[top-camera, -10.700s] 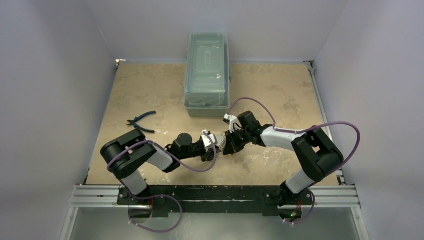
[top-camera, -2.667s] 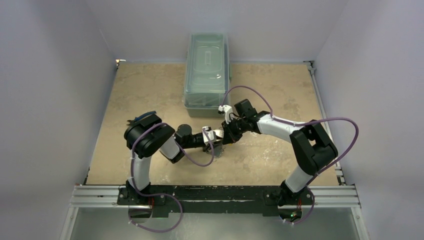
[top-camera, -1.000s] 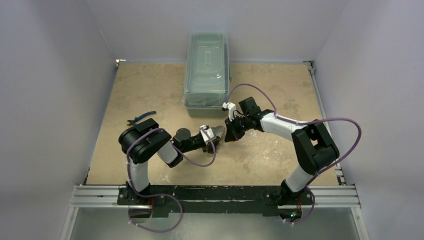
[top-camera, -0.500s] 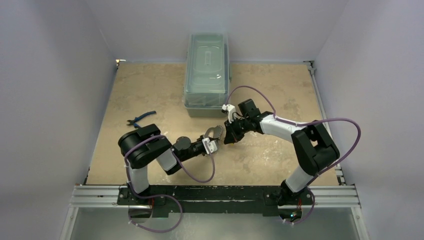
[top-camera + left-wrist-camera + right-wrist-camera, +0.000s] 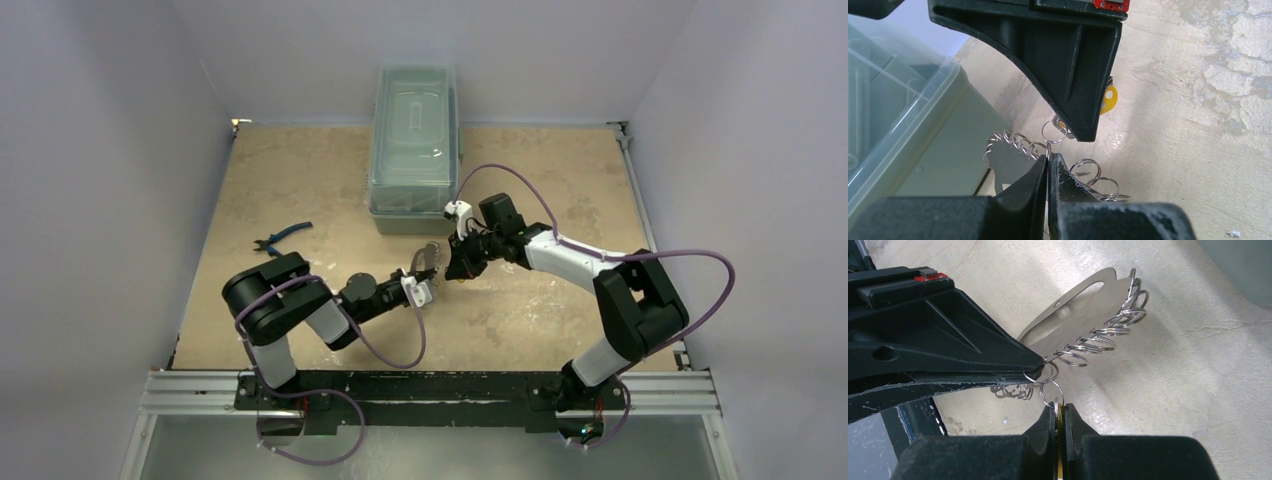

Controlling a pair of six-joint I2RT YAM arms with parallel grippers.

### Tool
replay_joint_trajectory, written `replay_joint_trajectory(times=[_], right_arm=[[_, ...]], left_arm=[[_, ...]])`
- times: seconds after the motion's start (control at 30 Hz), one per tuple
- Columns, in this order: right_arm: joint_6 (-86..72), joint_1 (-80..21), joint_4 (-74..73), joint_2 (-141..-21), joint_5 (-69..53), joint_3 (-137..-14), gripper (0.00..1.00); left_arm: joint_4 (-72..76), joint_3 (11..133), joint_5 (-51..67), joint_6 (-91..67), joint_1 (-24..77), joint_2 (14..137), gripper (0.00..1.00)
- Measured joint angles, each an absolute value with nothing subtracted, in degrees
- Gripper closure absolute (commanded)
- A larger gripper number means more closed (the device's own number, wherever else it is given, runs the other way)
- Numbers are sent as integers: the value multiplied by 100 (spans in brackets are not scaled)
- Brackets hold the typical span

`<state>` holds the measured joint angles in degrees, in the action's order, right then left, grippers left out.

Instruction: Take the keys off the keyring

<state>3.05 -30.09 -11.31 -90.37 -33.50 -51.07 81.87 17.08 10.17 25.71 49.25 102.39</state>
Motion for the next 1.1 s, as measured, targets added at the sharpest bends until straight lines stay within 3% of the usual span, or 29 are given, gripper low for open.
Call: replay_joint_trajectory(times=[1.1], right_arm=[[355, -3085, -1157, -9076, -3352, -5240, 100]], left_arm=[[8189, 1610, 1350, 2506, 4880, 10057, 100]])
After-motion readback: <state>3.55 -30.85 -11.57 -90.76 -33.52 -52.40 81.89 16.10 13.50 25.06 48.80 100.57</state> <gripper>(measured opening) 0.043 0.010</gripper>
